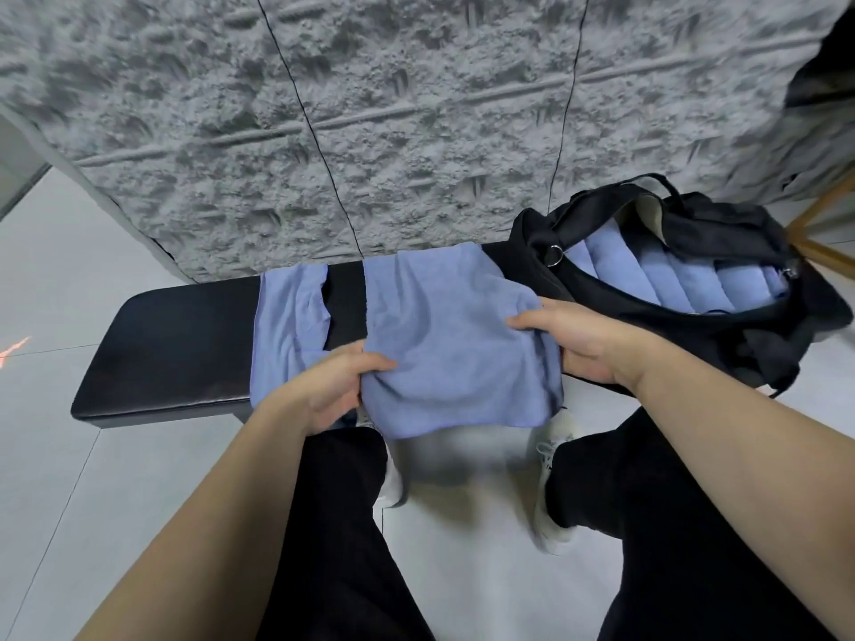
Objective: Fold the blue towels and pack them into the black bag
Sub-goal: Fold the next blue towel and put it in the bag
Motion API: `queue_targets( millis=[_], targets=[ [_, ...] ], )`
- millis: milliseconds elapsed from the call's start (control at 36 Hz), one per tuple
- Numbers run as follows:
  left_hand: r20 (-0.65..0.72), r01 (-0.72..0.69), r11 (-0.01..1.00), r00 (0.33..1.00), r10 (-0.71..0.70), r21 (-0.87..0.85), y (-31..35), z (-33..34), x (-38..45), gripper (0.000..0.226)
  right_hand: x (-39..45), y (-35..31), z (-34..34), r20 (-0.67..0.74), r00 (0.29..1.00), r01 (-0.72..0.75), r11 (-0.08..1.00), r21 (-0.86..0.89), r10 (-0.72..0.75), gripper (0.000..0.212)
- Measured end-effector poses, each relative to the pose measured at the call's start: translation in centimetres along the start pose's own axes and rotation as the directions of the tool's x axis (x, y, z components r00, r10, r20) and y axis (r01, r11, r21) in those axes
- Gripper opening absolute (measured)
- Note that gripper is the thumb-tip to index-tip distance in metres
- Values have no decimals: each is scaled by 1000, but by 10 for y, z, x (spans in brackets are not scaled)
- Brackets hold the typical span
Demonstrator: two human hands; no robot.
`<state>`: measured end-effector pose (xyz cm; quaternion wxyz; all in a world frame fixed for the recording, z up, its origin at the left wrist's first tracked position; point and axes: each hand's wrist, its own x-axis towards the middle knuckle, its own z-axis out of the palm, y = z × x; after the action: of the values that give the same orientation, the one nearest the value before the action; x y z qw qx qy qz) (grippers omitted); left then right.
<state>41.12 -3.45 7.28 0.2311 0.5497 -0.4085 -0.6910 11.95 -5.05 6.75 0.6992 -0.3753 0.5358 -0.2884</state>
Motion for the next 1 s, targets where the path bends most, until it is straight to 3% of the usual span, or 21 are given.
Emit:
queue_targets(
  millis=[83, 167, 278, 361, 500, 583, 611, 667, 722, 778, 833, 889, 917, 1000],
  targets=[
    [-151, -75, 990, 987, 56, -120, -1, -3, 1, 31, -5, 1, -2, -20, 1000, 0, 1000, 16, 1, 27],
    [-342, -122, 988, 936, 84, -90, -2, -4, 2, 9, -7, 4, -3, -94, 996, 9, 1000, 22, -7, 31],
    [-491, -168, 986, 860, 139, -15, -4, -2, 0, 14, -12, 14, -4, -172, 984, 34, 991, -133, -56, 56],
    [-504, -217, 975, 837, 214, 53, -7, 3, -4, 41, -18, 23, -3, -215, 965, 68, 932, -356, -152, 66],
    [-460, -233, 932, 820, 342, 277, -6, 13, -15, 40, -27, 28, 0, -169, 944, 155, 834, -530, -283, 39],
    [-483, -261, 878, 754, 445, 401, -6, 14, -20, 31, -36, 28, 2, -89, 954, 165, 751, -639, -285, 15],
    [-482, -288, 847, 720, 500, 448, -5, 14, -23, 24, -41, 27, 4, -66, 958, 176, 750, -637, -281, 17],
    [-465, -379, 785, 648, 603, 490, -2, 15, -27, 6, -50, 25, 6, -20, 962, 200, 748, -633, -274, 45],
    [-464, -433, 755, 604, 648, 492, 0, 19, -33, 15, -56, 23, 6, 36, 959, 227, 686, -692, -281, 72],
    [-474, -459, 747, 580, 662, 481, 0, 22, -38, 20, -61, 23, 4, 92, 967, 211, 540, -815, -239, 91],
    [-411, -503, 688, 558, 720, 522, -2, 23, -41, 17, -63, 25, 3, 120, 976, 177, 344, -922, -180, 94],
    [-246, -493, 591, 596, 764, 638, -6, 23, -44, 16, -60, 28, 3, 106, 976, 144, 195, -970, -191, 76],
    [-152, -435, 541, 661, 735, 720, -9, 23, -45, 31, -60, 29, 3, 91, 971, 130, 173, -976, -221, 62],
    [-4, -151, 252, 851, 526, 956, -17, 24, -43, 65, -61, 26, 1, 30, 949, 102, 215, -971, -313, 33]
  ],
)
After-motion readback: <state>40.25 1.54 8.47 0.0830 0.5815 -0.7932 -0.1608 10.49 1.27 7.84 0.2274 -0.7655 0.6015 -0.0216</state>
